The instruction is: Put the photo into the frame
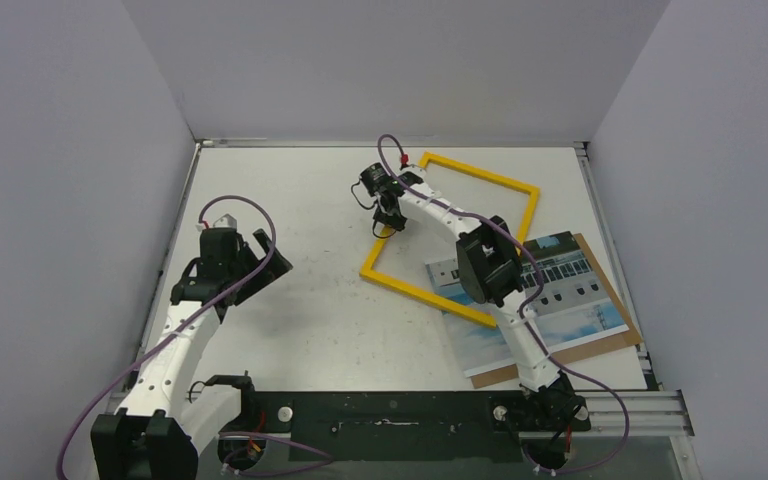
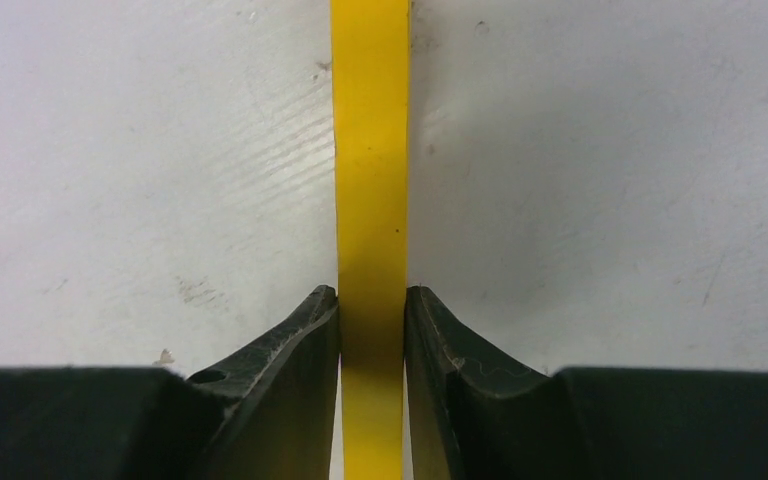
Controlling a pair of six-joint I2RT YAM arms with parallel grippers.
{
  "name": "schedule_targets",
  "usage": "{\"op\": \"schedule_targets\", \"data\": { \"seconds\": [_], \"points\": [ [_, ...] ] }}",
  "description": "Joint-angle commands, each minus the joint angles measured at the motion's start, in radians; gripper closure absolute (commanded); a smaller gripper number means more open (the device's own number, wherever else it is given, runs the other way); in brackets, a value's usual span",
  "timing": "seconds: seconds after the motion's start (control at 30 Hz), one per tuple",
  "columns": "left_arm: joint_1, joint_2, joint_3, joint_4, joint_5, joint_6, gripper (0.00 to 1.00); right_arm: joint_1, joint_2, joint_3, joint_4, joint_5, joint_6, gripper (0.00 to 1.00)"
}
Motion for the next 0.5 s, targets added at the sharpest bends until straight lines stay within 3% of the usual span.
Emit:
{"op": "schedule_targets", "data": {
  "seconds": [0.0, 0.23, 0.47],
  "points": [
    [0.01, -0.01, 0.103, 0.012, 0.069, 0.058, 0.03, 0.01, -0.187, -0.038, 0.047, -0.063, 0.12, 0.87],
    [0.014, -0.001, 0.16, 0.036, 0.216, 0.049, 0.03, 0.03, -0.333, -0.082, 0.075, -0.079, 0.131, 0.89],
    [0.014, 0.019, 0.179, 0.204, 0.539, 0.023, 0.03, 0.062, -0.442, -0.122, 0.114, -0.156, 0.062, 0.89]
  ]
}}
